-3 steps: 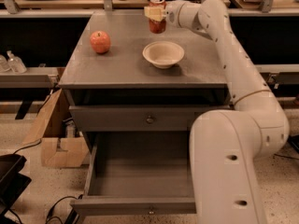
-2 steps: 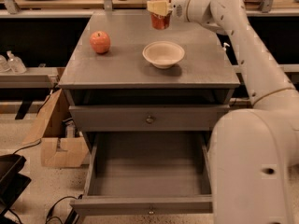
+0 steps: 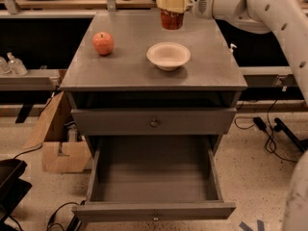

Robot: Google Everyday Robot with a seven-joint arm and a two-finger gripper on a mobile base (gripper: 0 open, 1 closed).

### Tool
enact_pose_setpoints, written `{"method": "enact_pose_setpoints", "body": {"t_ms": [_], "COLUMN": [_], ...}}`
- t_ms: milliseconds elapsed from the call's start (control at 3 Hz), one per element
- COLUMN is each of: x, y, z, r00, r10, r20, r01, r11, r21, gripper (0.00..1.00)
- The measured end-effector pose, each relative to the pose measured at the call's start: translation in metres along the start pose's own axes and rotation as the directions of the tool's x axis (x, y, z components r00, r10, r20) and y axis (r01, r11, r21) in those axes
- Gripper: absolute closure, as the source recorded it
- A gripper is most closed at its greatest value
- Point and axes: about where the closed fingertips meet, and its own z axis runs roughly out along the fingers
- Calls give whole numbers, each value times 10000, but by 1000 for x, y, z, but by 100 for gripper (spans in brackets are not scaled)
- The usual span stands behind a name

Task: Place coke can into middle drawer

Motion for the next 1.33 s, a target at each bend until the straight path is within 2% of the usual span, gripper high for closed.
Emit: {"method": "enact_pose_setpoints", "body": {"t_ms": [333, 667, 1000, 1333], "x": [1, 5, 10, 11], "y": [54, 99, 118, 117], "z": [-25, -51, -58, -56], "r00": [9979, 9928, 9904, 9905], "r10": [-627, -1192, -1380, -1377], "r20": [-160, 82, 20, -6], "r01": [597, 1160, 1287, 1274], "r11": [9874, 9452, 9184, 9183], "r21": [-1468, -3053, -3740, -3749], "gripper": [100, 100, 100, 100]}}
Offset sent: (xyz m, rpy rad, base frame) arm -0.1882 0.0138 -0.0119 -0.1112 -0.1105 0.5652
